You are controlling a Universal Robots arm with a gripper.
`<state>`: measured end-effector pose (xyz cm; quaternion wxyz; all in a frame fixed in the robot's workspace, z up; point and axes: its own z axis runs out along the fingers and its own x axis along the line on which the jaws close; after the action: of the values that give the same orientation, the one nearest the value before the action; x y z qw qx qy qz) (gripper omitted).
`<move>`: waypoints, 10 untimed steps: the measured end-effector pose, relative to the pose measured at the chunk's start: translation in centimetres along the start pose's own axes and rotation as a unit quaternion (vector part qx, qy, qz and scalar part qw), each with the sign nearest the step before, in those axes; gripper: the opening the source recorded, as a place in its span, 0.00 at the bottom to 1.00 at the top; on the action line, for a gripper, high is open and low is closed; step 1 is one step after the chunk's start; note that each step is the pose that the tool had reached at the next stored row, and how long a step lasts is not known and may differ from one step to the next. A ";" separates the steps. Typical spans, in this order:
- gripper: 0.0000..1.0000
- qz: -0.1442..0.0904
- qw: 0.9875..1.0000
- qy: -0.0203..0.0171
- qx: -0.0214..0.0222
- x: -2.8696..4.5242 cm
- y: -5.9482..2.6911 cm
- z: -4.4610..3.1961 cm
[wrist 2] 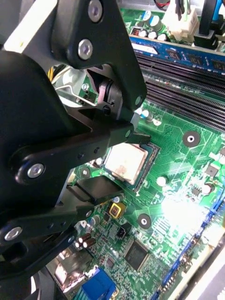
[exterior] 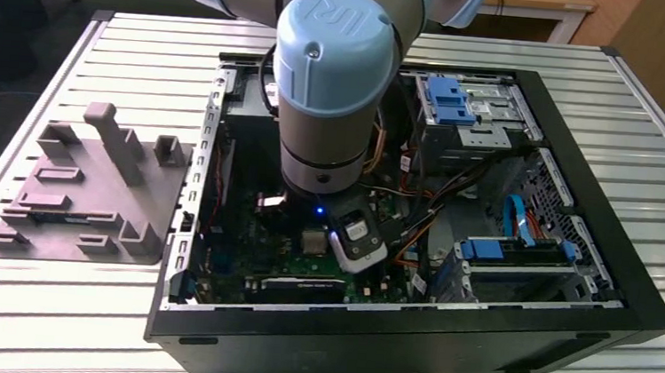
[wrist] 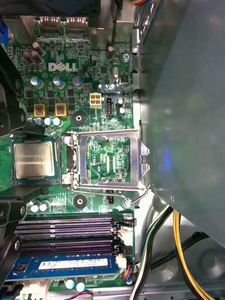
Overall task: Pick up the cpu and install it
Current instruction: 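Place the cpu into insertion slot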
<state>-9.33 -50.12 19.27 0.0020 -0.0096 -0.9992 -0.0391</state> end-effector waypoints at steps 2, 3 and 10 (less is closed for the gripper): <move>0.54 0.000 1.000 0.000 -0.001 -0.01 0.00 0.02; 0.53 -0.001 1.000 0.000 -0.001 -0.02 0.00 0.03; 0.38 -0.001 1.000 0.000 -0.002 -0.03 -0.01 0.05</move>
<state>-9.30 -50.12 19.22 0.0021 -0.0090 -0.9991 -0.0414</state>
